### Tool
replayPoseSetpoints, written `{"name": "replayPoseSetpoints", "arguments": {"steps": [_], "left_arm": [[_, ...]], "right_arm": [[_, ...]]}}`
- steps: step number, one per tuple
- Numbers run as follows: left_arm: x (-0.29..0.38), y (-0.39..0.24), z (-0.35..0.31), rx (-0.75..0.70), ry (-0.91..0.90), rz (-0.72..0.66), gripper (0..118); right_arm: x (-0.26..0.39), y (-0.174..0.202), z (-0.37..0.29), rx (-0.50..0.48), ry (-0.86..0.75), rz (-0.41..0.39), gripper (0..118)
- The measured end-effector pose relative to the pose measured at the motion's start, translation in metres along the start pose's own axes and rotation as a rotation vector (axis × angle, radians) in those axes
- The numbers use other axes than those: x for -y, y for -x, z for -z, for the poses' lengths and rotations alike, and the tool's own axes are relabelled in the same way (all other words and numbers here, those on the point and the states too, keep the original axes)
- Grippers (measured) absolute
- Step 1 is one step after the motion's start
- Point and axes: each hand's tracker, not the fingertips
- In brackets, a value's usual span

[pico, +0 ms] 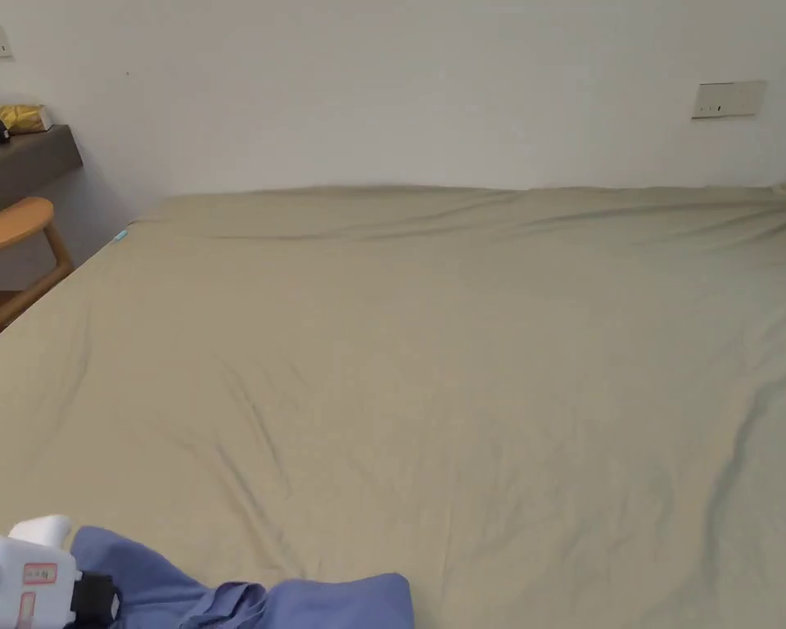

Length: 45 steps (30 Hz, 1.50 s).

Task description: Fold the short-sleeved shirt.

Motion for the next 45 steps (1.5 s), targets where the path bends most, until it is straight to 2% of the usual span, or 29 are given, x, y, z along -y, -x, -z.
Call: {"name": "replayPoseSetpoints", "arguments": {"steps": [2,5,9,14,17,21,23,24,25,26,27,31,35,37,39,40,41,42,43,45], "left_arm": [[-0.006,-0.005,-0.001,0.026,-0.014,0.016,23],[-0.007,-0.054,-0.007,0.029,-0.035,0.195,23],[-0.004,-0.126,0.001,0.165,-0.023,0.293,23],[0.012,-0.188,0.032,0.351,0.030,0.299,23],[0.029,-0.214,0.056,0.338,0.068,0.352,23],[0.043,-0.227,0.080,0.283,0.037,0.389,26],[0.043,-0.227,0.076,0.301,0.022,0.352,43],[0.043,-0.225,0.074,0.351,0.028,0.329,59],[0.042,-0.223,0.073,0.398,0.046,0.317,87],[0.043,-0.225,0.069,0.453,0.053,0.310,104],[0.045,-0.227,0.066,0.514,0.061,0.312,113],[0.045,-0.226,0.035,0.462,-0.072,0.338,112],[0.023,-0.195,-0.016,0.508,-0.267,0.181,112],[0.015,-0.180,-0.038,0.423,-0.429,0.127,113],[0.010,-0.175,-0.049,0.319,-0.513,0.119,107],[0.008,-0.176,-0.047,0.258,-0.498,0.149,82],[0.008,-0.178,-0.041,0.213,-0.477,0.166,40],[0.009,-0.183,-0.027,0.170,-0.447,0.162,8],[0.015,-0.189,-0.016,0.115,-0.437,0.159,10],[0.026,-0.200,0.006,0.113,-0.389,0.205,10]], "right_arm": [[0.000,0.001,0.002,-0.019,0.004,0.012,1],[0.000,0.005,0.003,-0.027,0.005,0.003,1],[0.001,0.007,0.003,-0.032,0.018,-0.034,1],[0.000,0.001,-0.005,-0.003,0.013,-0.066,1],[0.003,-0.005,-0.013,0.029,0.005,-0.083,1],[0.008,-0.015,-0.016,0.056,0.026,-0.054,1],[0.010,-0.018,-0.017,0.063,0.032,-0.041,1],[0.011,-0.019,-0.018,0.064,0.033,-0.036,1],[0.012,-0.020,-0.017,0.064,0.034,-0.034,1],[0.012,-0.019,-0.017,0.065,0.036,-0.033,1],[0.012,-0.020,-0.016,0.065,0.039,-0.033,1],[0.012,-0.017,-0.017,0.064,0.033,-0.047,1],[0.011,-0.017,-0.019,0.063,0.029,-0.058,1],[0.011,-0.018,-0.020,0.064,0.026,-0.061,1],[0.011,-0.019,-0.019,0.066,0.026,-0.058,1],[0.011,-0.019,-0.018,0.068,0.027,-0.054,1],[0.012,-0.020,-0.017,0.069,0.029,-0.049,1],[0.012,-0.019,-0.017,0.067,0.030,-0.041,1],[0.013,-0.019,-0.016,0.064,0.030,-0.033,1],[0.014,-0.017,-0.015,0.061,0.033,-0.029,1]]}}
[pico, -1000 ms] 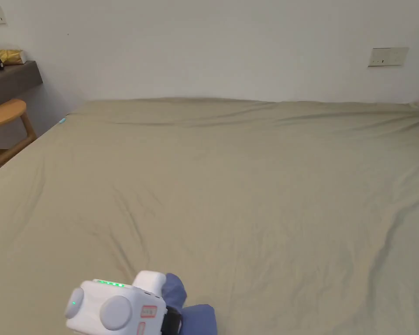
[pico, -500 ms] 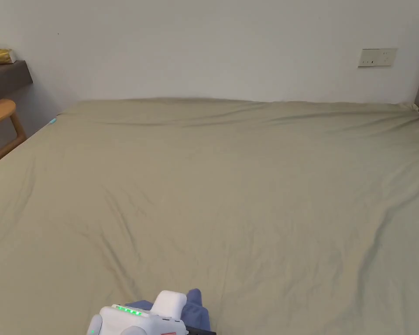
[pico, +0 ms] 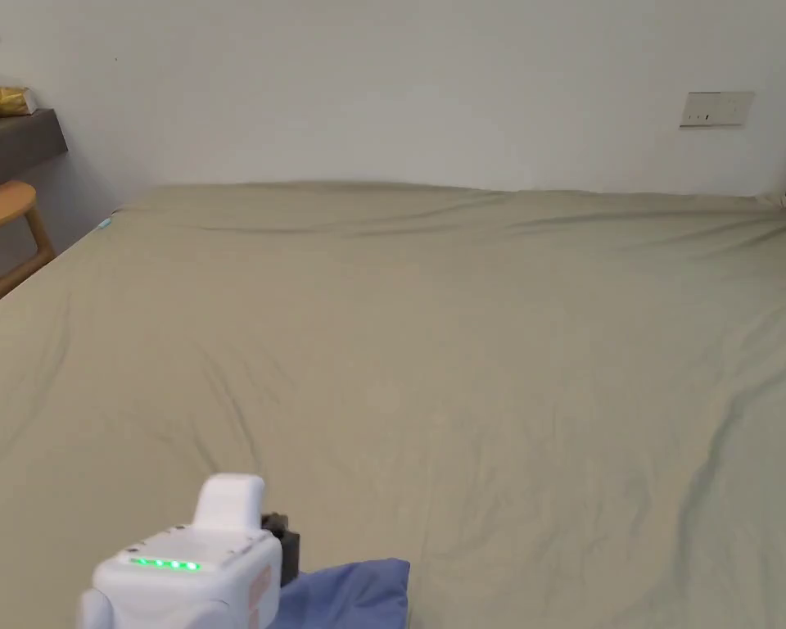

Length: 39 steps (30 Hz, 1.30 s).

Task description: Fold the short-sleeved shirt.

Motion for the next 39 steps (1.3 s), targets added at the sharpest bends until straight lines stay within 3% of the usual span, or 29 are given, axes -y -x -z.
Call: {"name": "replayPoseSetpoints", "arguments": {"steps": [4,9,12,15,20,24,28,34,36,39], "left_arm": [[0.037,-0.043,0.027,0.091,0.024,0.072,10],[0.087,-0.092,0.058,0.139,0.120,0.181,9],[0.099,-0.103,0.054,0.128,0.032,0.191,9],[0.097,-0.095,0.053,0.154,0.038,0.168,9],[0.086,-0.068,0.042,0.262,0.125,-0.073,9],[0.076,-0.054,0.017,0.300,0.139,-0.007,10],[0.059,-0.025,-0.029,0.227,-0.014,0.080,14],[0.023,0.065,-0.102,0.174,-0.207,-0.231,17],[0.025,0.090,-0.119,0.217,-0.220,-0.341,18],[0.037,0.112,-0.127,0.272,-0.183,-0.445,31]], "right_arm": [[0.001,0.003,0.001,-0.015,0.016,-0.025,1],[-0.001,0.001,-0.002,-0.026,0.008,0.019,1],[-0.002,-0.001,-0.004,-0.017,0.010,0.007,1],[-0.001,-0.003,-0.005,-0.005,0.014,-0.001,1],[-0.001,0.000,-0.005,-0.013,0.014,0.016,1],[0.001,0.007,-0.002,-0.026,0.020,-0.002,1],[-0.006,0.017,0.002,-0.042,0.008,-0.025,1],[-0.008,0.072,0.045,-0.149,0.046,-0.045,1],[0.001,0.103,0.071,-0.235,0.089,-0.056,1],[0.030,0.154,0.117,-0.379,0.194,-0.056,6]]}}
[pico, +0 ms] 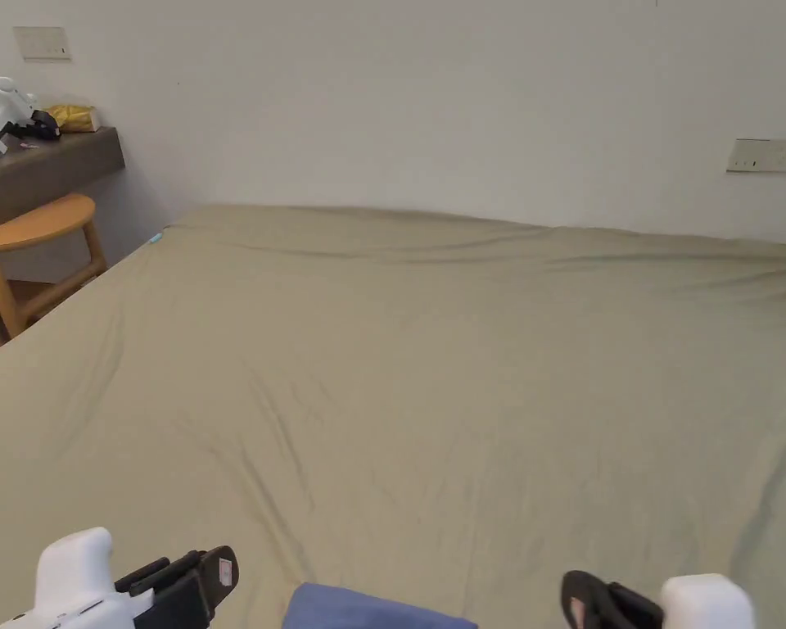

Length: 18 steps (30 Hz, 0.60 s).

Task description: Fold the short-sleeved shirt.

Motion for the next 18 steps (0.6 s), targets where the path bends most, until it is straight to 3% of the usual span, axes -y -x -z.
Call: {"name": "replayPoseSetpoints", "arguments": {"steps": [2,4,9,10,12,13,18], "left_arm": [[0.008,0.004,-0.003,-0.055,0.000,0.022,60],[0.015,0.005,0.001,-0.117,0.038,0.055,105],[0.025,0.006,0.012,-0.085,0.090,0.098,109],[0.025,0.004,0.015,-0.096,0.097,0.116,109],[0.023,0.005,0.024,-0.116,0.119,0.156,109],[0.022,0.006,0.029,-0.118,0.138,0.162,111],[0.020,0.021,0.073,-0.040,0.303,0.113,113]], "right_arm": [[0.018,0.019,0.051,-0.026,0.101,0.003,6],[0.042,0.034,0.100,-0.019,0.220,0.007,6],[0.103,0.041,0.168,-0.096,0.461,0.094,6],[0.112,0.039,0.170,-0.075,0.436,0.096,6],[0.112,0.028,0.155,-0.107,0.330,0.179,5],[0.111,0.024,0.157,-0.112,0.386,0.199,5],[0.108,0.017,0.155,-0.124,0.390,0.124,5]]}}
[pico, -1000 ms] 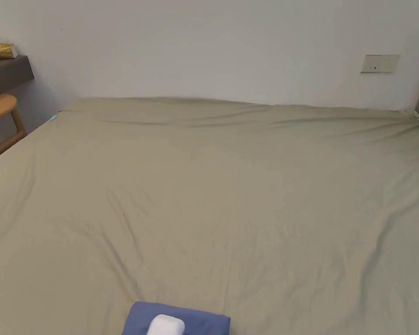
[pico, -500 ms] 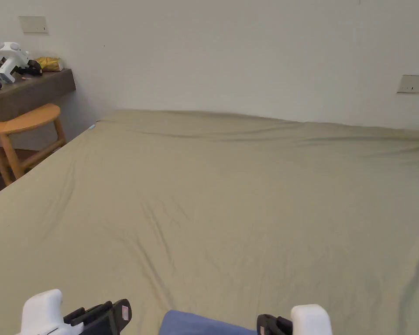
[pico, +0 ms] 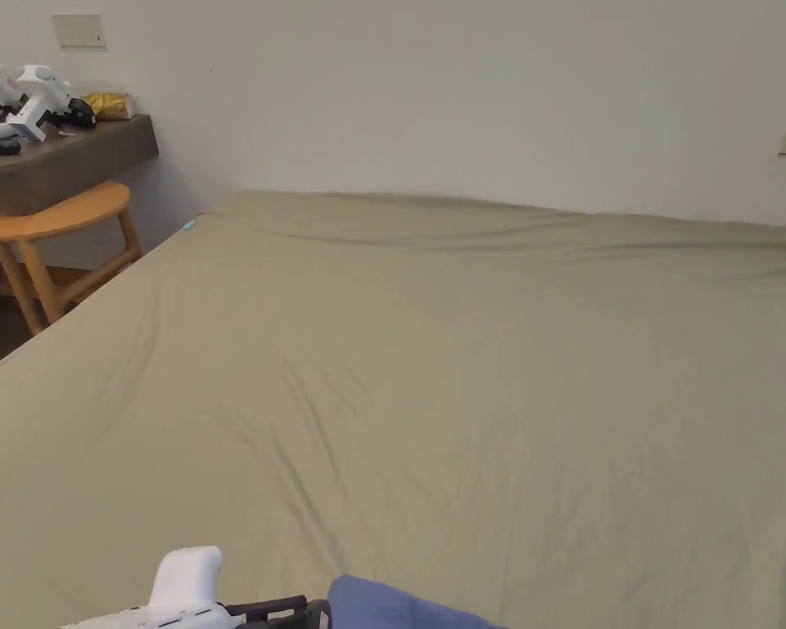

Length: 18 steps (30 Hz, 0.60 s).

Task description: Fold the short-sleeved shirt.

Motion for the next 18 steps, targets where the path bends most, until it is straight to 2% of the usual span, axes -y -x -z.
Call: {"name": "replayPoseSetpoints", "arguments": {"steps": [3,5,7,9,11,13,15,16,17,18], "left_arm": [[-0.002,0.018,0.034,0.041,0.111,-0.084,113],[-0.001,0.031,0.056,0.095,0.190,-0.121,113],[0.001,0.042,0.085,0.164,0.280,-0.163,112],[0.006,0.050,0.107,0.212,0.334,-0.256,108],[0.012,0.053,0.129,0.312,0.390,-0.348,106],[0.010,0.045,0.139,0.421,0.404,-0.379,106],[0.004,0.038,0.145,0.334,0.427,-0.337,104],[0.003,0.037,0.141,0.355,0.428,-0.321,85],[0.001,0.038,0.140,0.346,0.443,-0.273,55],[0.000,0.039,0.137,0.289,0.430,-0.227,55]], "right_arm": [[0.001,0.005,0.001,0.017,-0.001,-0.044,5],[0.003,0.004,0.001,0.012,-0.008,-0.039,5],[0.006,-0.001,0.000,-0.011,-0.022,-0.001,5],[0.009,-0.006,0.000,-0.030,-0.032,0.008,5],[0.010,-0.009,0.000,-0.042,-0.037,0.006,4],[0.009,-0.008,0.000,-0.048,-0.036,0.001,5],[0.008,-0.009,0.001,-0.042,-0.031,-0.004,4],[0.007,-0.010,0.001,-0.043,-0.032,-0.001,4],[0.007,-0.011,0.000,-0.048,-0.033,0.005,4],[0.007,-0.012,0.000,-0.053,-0.035,0.011,4]]}}
